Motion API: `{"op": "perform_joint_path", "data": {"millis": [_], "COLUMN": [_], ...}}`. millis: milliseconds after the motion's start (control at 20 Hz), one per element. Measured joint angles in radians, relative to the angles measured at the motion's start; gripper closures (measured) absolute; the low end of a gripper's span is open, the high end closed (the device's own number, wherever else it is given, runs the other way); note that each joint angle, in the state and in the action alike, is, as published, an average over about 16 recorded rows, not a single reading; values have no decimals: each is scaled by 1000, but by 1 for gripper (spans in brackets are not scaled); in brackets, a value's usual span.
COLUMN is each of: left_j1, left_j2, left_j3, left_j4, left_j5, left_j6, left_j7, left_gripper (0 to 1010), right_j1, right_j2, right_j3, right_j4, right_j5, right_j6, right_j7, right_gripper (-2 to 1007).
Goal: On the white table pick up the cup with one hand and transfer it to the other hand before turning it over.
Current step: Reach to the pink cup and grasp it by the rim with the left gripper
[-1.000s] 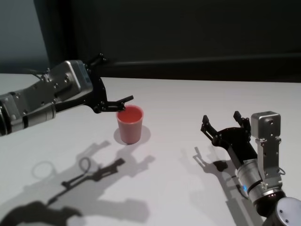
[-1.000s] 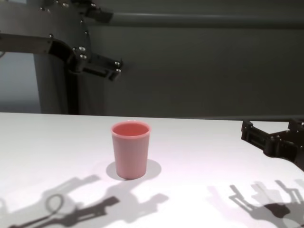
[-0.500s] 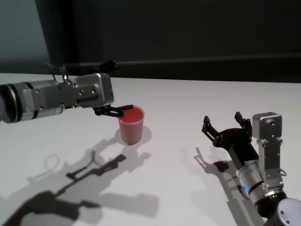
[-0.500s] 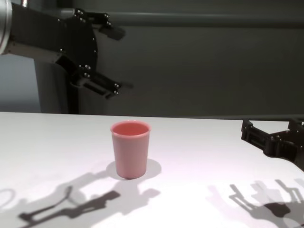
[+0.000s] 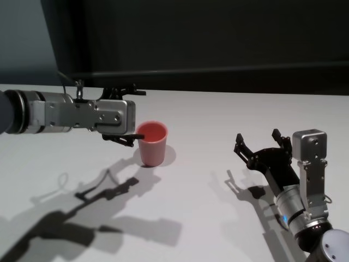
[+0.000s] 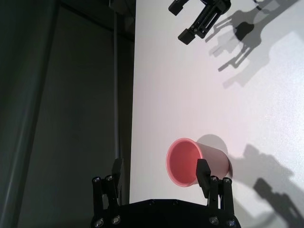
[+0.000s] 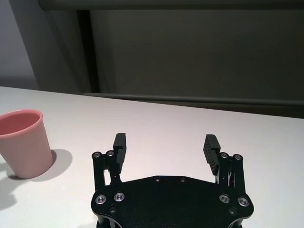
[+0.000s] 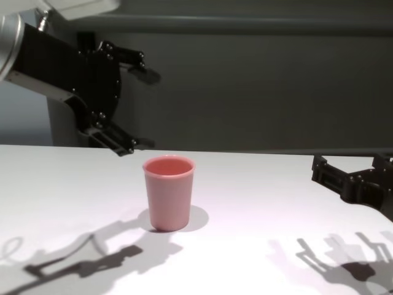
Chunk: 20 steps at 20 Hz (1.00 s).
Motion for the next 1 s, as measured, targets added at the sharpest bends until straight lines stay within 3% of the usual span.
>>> {"op": "perform_joint_path", "data": {"millis": [550, 1000], "left_j1": [-104, -168], "left_j2": [3, -23], "left_j3": [124, 199], "left_j4": [65, 114], "left_j5": [108, 155], "left_j6": [-58, -94], "left_j7": [-72, -118], "left_gripper": [9, 9], "right_j1": [0, 0], "right_j2": [0, 0], "right_j3": [0, 0], "right_j4": [0, 0], "right_j5": [0, 0], "right_j6": [0, 0], "right_j7": [0, 0], "right_gripper": [3, 3]}}
